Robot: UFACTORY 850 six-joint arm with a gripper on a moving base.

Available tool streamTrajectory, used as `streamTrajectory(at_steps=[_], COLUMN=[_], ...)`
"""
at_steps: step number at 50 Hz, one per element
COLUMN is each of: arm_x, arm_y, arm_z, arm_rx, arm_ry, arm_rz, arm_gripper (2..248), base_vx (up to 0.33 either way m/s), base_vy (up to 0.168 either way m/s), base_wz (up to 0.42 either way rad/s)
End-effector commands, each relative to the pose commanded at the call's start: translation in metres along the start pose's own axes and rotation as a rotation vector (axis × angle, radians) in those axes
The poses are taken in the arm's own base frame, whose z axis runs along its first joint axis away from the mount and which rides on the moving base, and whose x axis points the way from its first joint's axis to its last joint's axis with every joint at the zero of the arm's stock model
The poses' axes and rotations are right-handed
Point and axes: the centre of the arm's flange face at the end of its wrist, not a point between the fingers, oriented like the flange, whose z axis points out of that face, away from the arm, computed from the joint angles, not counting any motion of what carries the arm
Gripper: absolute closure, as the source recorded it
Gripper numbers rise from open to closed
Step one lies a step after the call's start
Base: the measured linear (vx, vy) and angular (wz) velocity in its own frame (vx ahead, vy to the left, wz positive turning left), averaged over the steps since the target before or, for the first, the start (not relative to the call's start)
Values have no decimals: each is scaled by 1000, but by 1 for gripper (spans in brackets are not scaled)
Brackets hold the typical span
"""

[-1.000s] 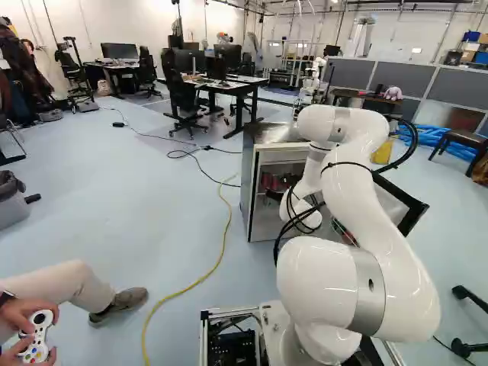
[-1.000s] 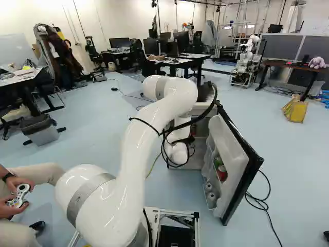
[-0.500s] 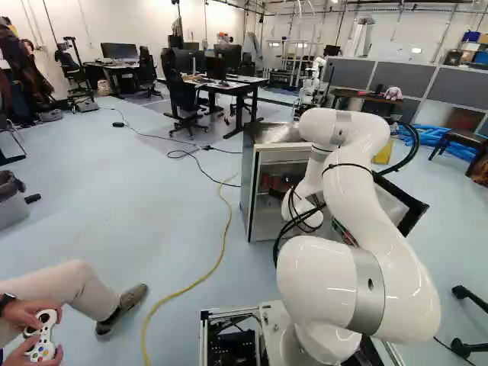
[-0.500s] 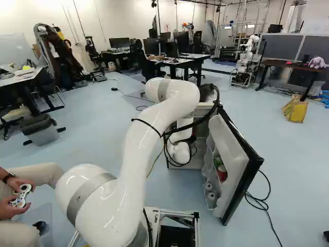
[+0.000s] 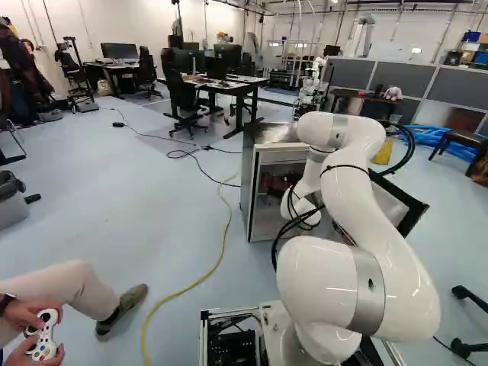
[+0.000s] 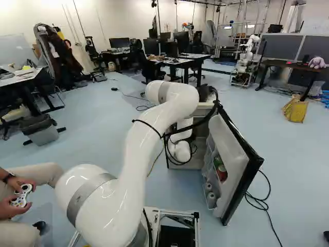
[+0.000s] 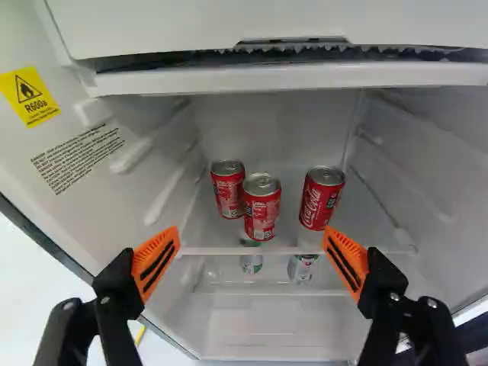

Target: Grab a drink from the fridge

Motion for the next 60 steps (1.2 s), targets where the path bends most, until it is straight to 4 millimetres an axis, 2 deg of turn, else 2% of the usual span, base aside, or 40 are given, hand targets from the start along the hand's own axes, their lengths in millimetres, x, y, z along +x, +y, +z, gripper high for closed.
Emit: streamTrajectory(at_steps=[45, 60], arm_x=[-5, -5], arm_y=[4, 5], arm_z=[40, 43], arm_rx=[13, 14], arm_ry=[-5, -1], arm_rz=[-33, -35], arm_gripper=[3, 3], base_vx=[0, 0], base_vy=[0, 0], base_wz=[0, 0])
